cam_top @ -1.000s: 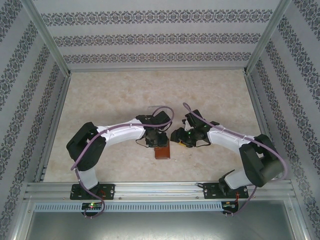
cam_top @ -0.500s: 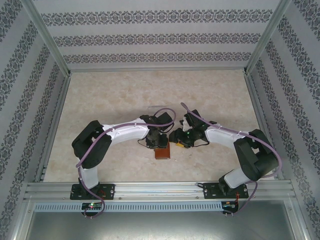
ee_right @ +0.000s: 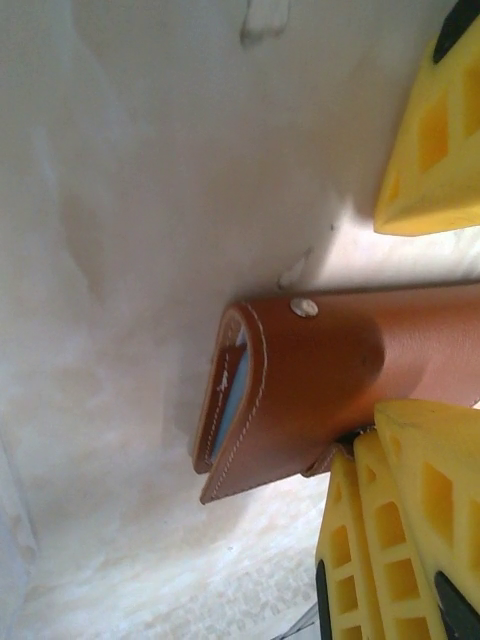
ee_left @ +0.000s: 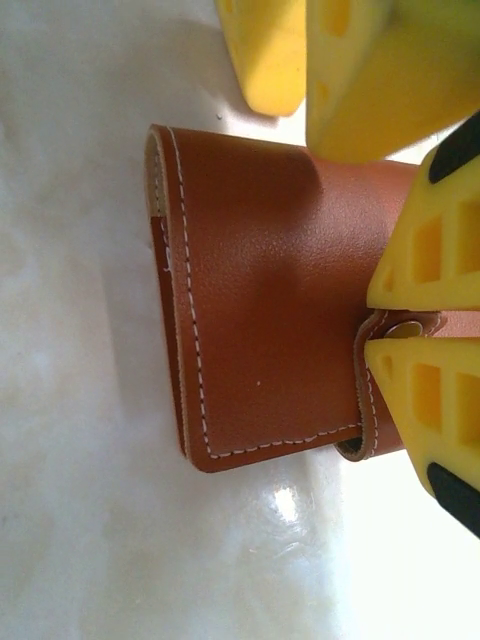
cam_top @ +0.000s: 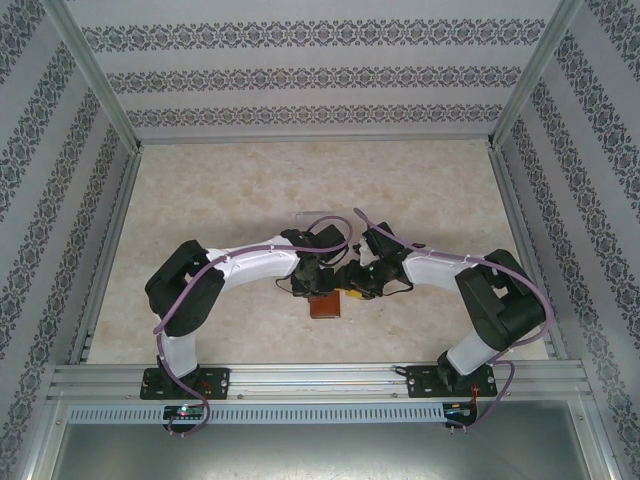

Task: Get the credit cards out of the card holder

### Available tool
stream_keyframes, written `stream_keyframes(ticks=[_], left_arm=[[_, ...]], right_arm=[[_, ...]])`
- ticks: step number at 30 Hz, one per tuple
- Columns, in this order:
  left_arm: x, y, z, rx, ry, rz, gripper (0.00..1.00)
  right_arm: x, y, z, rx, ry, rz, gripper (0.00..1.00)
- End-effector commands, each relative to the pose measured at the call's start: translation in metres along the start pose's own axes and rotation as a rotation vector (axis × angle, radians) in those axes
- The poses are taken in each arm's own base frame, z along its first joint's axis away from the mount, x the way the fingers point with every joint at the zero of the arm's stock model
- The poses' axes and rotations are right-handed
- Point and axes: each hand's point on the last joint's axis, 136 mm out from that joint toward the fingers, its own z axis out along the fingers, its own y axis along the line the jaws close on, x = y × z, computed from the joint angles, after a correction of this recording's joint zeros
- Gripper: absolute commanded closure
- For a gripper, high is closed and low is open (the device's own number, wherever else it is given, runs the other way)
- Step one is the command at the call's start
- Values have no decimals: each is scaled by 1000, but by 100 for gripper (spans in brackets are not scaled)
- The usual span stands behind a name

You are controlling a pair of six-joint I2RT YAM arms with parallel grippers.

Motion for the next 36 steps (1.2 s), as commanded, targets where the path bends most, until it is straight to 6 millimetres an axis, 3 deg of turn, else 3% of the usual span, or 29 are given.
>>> stream_keyframes(ticks=[1,8,15,26,30,36], left_arm=[[13,11,12,-58,39,16,92],[12,11,8,-53,25,22,95],[10,18,-10,-76,-19,23,96],[16,41,-24,-100,-46,-13,97],[17,49,-25,-51,-49,-56,97],[19,57,-21,23,-35,-103,96]], right_arm=[[-5,19,4,-55,5,-26,54],[-4,13,14,-21,18,-15,63],[-3,4,11,25,15,-22,72],[-5,-5,3,98,3,-30,76],[-4,-7,-2,131,-5,-35,72],[-4,-5,-15,250,-26,-74,55]])
